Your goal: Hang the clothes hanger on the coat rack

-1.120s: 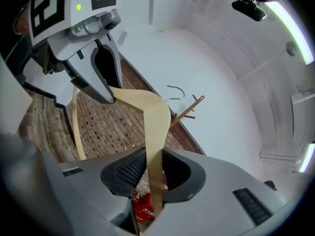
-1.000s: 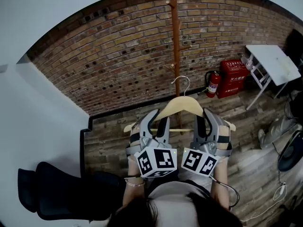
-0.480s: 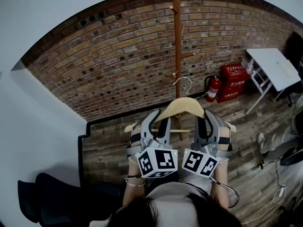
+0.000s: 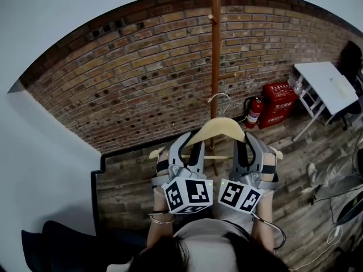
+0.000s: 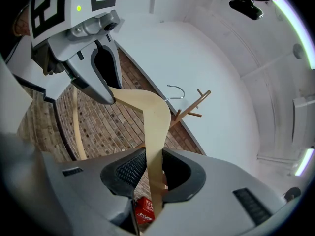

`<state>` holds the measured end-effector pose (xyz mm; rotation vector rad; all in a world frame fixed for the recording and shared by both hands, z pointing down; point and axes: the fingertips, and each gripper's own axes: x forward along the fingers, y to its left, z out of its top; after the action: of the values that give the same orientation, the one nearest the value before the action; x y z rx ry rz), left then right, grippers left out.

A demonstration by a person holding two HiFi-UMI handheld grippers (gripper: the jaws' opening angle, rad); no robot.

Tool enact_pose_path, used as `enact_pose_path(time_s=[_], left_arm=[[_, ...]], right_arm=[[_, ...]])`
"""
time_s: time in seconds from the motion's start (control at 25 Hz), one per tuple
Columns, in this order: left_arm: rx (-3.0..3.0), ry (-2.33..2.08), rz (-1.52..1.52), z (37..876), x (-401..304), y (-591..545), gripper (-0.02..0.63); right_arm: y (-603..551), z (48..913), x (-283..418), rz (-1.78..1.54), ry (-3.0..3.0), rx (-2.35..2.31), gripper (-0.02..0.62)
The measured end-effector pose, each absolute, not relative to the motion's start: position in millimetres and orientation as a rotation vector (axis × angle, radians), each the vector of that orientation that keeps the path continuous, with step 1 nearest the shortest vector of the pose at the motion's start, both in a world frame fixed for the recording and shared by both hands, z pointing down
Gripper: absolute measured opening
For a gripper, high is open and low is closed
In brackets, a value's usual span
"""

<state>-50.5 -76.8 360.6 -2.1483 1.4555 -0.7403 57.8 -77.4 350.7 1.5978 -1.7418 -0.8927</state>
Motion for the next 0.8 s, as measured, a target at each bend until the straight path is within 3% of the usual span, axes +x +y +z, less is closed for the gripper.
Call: enact_pose_path(time_s=[0.8], left_arm=[[-2.205,1.376,-0.707,370,-71,-123,0.13]], right_arm=[[-116,360,37,-0.842,-1.679,1.634,0.115]])
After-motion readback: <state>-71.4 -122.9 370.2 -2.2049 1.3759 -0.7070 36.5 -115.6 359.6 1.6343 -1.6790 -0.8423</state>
